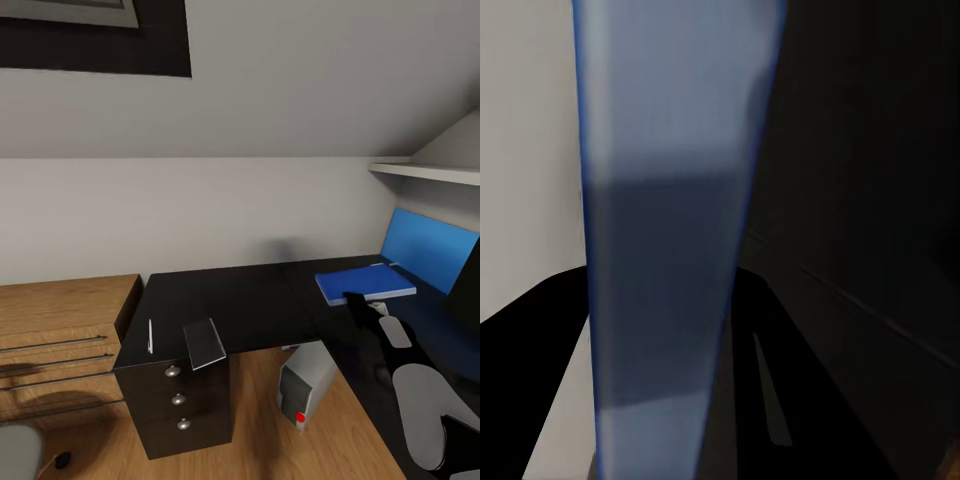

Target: In the bedroom, organize the workspace by keeping the computer under the desk, ensuring the monitor is on the desk, placing the keyboard on the desk next to the monitor, placing the mouse on the desk next to the keyboard, moving the folder from the swivel chair onto the desk next to the mouse, stacking the notebook on top of the folder with the pen on top of the notebook, and positioning the swivel chair next to the desk.

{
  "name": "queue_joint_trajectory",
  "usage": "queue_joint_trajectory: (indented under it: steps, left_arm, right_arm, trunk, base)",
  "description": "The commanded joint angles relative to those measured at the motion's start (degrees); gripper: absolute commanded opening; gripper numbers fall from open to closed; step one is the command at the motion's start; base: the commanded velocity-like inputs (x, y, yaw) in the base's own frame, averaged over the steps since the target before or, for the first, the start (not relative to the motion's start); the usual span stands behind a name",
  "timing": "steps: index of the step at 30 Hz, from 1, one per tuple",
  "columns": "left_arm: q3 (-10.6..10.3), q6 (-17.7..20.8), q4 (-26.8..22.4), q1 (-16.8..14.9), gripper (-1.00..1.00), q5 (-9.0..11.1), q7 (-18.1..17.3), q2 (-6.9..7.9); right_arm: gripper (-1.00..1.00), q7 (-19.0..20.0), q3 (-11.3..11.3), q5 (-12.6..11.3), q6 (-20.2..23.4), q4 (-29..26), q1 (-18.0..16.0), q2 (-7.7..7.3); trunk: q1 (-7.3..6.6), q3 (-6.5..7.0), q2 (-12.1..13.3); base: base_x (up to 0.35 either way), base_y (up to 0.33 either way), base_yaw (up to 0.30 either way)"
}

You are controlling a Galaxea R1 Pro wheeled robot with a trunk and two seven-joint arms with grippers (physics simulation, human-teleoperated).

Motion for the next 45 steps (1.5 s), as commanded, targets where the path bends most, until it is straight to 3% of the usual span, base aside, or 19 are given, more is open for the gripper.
queue_joint_trajectory:
  steps: [1, 16, 45]
  left_arm:
    - [-0.17, 0.17, -0.13, -0.01, 1.0, 0.38, 0.44, 0.06]
    - [-0.18, 0.17, -0.13, -0.01, 1.0, 0.43, 0.38, 0.06]
    - [-0.17, 0.17, -0.13, -0.01, 1.0, 0.43, 0.4, 0.06]
  right_arm:
    - [-1.0, -0.33, -0.19, -0.47, 0.33, -0.08, -0.04, 0.02]
    - [-1.0, -8.08, -0.34, -0.59, 0.28, 1.84, -0.06, -0.06]
    - [-1.0, -8.8, -0.37, -0.59, 0.26, 1.94, -0.06, 0.02]
  trunk:
    - [0.0, -0.05, -0.04]
    - [0.0, -0.05, -0.04]
    - [0.0, -0.05, -0.04]
  base:
    - [0.0, 0.0, 0.0]
    - [0.0, 0.0, 0.0]
    - [-0.04, -0.023, 0.0]
